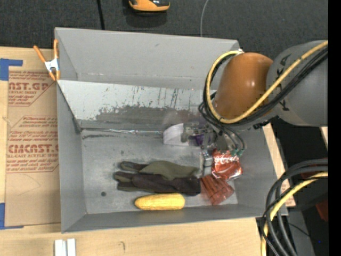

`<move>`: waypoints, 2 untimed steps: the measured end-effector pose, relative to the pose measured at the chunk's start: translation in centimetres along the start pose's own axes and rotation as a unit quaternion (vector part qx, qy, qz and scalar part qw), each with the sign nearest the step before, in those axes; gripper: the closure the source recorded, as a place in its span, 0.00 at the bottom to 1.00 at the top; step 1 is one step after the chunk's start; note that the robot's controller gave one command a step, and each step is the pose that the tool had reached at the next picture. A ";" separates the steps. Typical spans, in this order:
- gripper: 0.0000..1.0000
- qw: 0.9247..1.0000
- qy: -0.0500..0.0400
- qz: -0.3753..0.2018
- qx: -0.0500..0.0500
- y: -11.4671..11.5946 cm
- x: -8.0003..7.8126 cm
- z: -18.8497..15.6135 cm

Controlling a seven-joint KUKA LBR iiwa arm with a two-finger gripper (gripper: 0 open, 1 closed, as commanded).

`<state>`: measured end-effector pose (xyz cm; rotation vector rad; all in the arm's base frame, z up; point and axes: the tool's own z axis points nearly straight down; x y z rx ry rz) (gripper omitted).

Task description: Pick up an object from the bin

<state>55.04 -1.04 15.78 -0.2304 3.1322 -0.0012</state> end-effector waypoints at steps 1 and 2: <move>0.00 1.000 -0.001 -0.027 -0.004 3.2 0.3 0.4; 0.00 1.000 -0.003 0.021 0.000 4.2 2.4 6.6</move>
Offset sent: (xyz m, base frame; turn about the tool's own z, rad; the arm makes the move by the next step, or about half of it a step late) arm -0.0419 0.0577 -0.0878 0.0555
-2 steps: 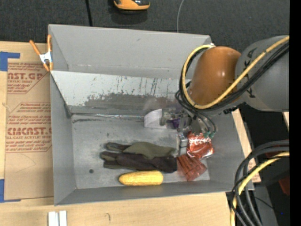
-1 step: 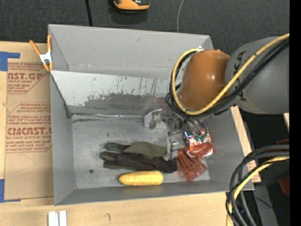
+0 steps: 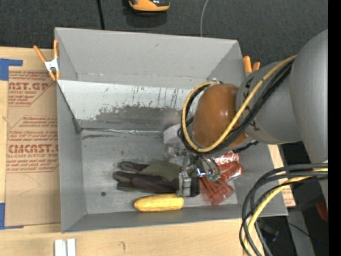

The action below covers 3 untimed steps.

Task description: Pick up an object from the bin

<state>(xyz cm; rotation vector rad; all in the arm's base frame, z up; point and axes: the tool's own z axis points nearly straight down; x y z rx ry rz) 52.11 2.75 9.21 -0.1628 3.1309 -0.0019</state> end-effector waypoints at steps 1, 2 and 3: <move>1.00 1.000 -0.002 -0.006 0.000 1.4 1.8 2.0; 1.00 1.000 -0.002 -0.006 0.000 1.4 1.8 2.0; 1.00 1.000 -0.002 -0.006 0.000 1.4 1.7 1.9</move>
Offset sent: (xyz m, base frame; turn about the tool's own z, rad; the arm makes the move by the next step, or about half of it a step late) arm 0.0000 0.0000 0.0000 0.0000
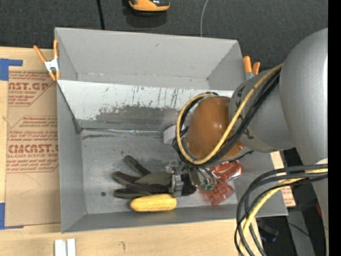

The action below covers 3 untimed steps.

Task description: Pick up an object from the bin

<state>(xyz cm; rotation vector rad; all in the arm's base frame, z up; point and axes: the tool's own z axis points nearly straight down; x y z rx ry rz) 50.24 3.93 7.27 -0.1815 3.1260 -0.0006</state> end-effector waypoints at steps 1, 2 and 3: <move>1.00 1.000 0.004 0.000 0.000 0.0 0.2 -0.6; 1.00 1.000 0.006 0.000 0.000 0.0 0.2 -2.6; 1.00 1.000 0.004 0.000 0.000 0.0 0.1 -3.9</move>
Offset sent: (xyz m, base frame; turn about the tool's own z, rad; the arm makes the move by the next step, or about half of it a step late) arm 0.0000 0.0000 0.0566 0.0000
